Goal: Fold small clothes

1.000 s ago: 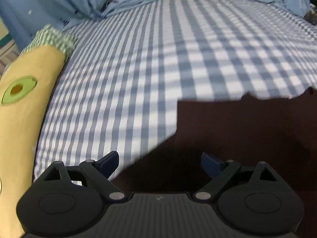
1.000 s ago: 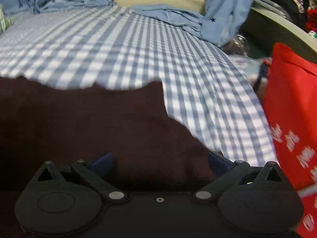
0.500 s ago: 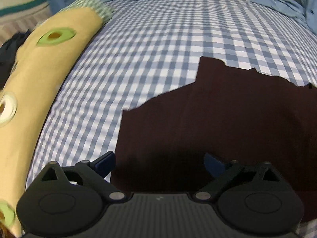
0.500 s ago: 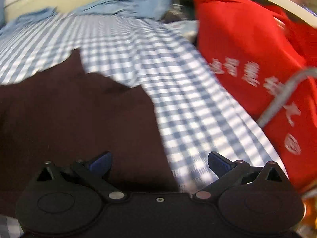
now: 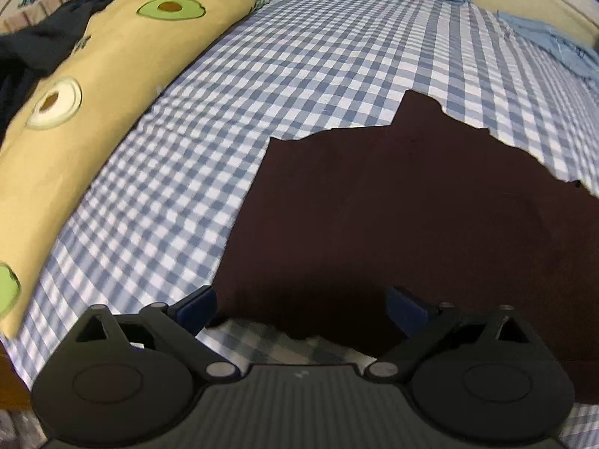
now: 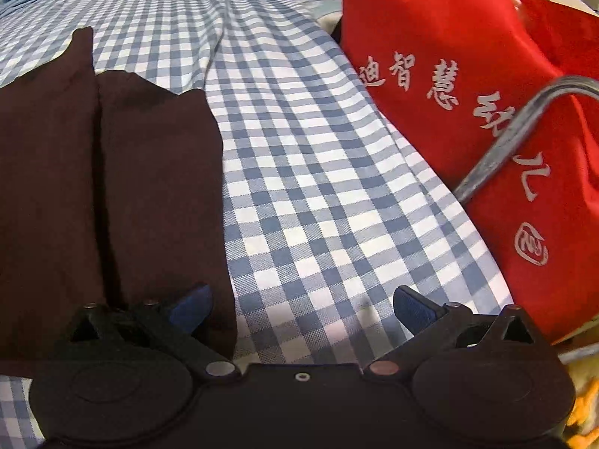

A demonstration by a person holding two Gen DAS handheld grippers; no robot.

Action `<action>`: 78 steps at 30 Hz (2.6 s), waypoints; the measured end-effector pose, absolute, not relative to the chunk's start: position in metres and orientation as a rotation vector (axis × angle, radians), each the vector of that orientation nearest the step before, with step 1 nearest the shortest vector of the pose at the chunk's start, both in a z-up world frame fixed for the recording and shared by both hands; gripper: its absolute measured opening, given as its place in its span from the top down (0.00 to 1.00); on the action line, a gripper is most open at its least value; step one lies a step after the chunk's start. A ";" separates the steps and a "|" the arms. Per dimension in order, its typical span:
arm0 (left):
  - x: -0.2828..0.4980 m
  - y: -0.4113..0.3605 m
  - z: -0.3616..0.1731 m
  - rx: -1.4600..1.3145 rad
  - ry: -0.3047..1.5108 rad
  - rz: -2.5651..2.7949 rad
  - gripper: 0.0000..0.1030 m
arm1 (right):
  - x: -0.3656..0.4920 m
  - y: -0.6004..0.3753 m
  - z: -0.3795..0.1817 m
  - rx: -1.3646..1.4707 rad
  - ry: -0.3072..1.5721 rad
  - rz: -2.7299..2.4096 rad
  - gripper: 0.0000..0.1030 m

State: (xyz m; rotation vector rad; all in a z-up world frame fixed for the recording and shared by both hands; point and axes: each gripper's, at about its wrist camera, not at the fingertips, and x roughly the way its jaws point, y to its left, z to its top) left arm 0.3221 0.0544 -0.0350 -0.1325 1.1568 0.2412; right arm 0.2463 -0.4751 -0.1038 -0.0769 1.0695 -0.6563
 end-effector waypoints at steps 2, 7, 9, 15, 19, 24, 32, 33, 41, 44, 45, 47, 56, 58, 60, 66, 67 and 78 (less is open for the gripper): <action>0.314 0.054 -0.036 -0.189 1.153 0.243 0.01 | 0.246 -0.475 -0.098 -0.078 1.065 -0.646 0.01; 0.297 0.053 -0.042 -0.288 1.131 0.243 0.01 | 0.243 -0.462 -0.074 -0.124 1.004 -0.604 0.01; 0.292 0.051 -0.044 -0.306 1.125 0.233 0.01 | 0.243 -0.450 -0.064 -0.147 0.964 -0.582 0.01; 0.284 0.055 -0.060 -0.410 1.145 0.226 0.01 | 0.254 -0.392 -0.046 -0.205 0.871 -0.379 0.00; 0.284 0.068 -0.069 -0.514 1.152 0.249 0.01 | 0.265 -0.345 -0.046 -0.245 0.865 -0.156 0.01; 0.288 0.083 -0.074 -0.583 1.125 0.246 0.01 | 0.284 -0.296 -0.052 -0.303 0.873 0.070 0.00; 0.303 0.105 -0.094 -0.795 1.127 0.201 0.01 | 0.312 -0.254 -0.070 -0.326 0.917 0.093 0.00; 0.306 0.108 -0.103 -0.843 1.146 0.190 0.01 | 0.315 -0.253 -0.077 -0.326 0.949 0.083 0.00; 0.320 0.113 -0.126 -0.867 1.217 0.222 0.01 | 0.322 -0.266 -0.114 -0.162 1.099 -0.021 0.00; 0.324 0.114 -0.130 -0.853 1.235 0.217 0.01 | 0.318 -0.277 -0.119 -0.037 1.104 -0.069 0.00; 0.327 0.113 -0.130 -0.850 1.242 0.217 0.01 | 0.315 -0.277 -0.119 -0.032 1.094 -0.075 0.00; 0.329 0.113 -0.132 -0.837 1.252 0.215 0.01 | 0.312 -0.273 -0.119 -0.053 1.073 -0.087 0.00; 0.341 0.104 -0.136 -0.783 1.271 0.204 0.01 | 0.304 -0.264 -0.121 -0.038 1.037 -0.189 0.00; 0.343 0.103 -0.136 -0.778 1.273 0.201 0.01 | 0.304 -0.264 -0.122 -0.038 1.032 -0.199 0.00; 0.344 0.103 -0.137 -0.778 1.273 0.198 0.01 | 0.304 -0.263 -0.123 -0.038 1.029 -0.206 0.00; 0.343 0.104 -0.139 -0.767 1.270 0.191 0.01 | 0.303 -0.260 -0.122 -0.038 1.027 -0.229 0.00; 0.342 0.104 -0.138 -0.761 1.267 0.192 0.01 | 0.302 -0.260 -0.122 -0.036 1.025 -0.235 0.01; 0.343 0.091 -0.138 -0.707 1.243 0.235 0.01 | 0.299 -0.257 -0.121 -0.042 1.013 -0.242 0.00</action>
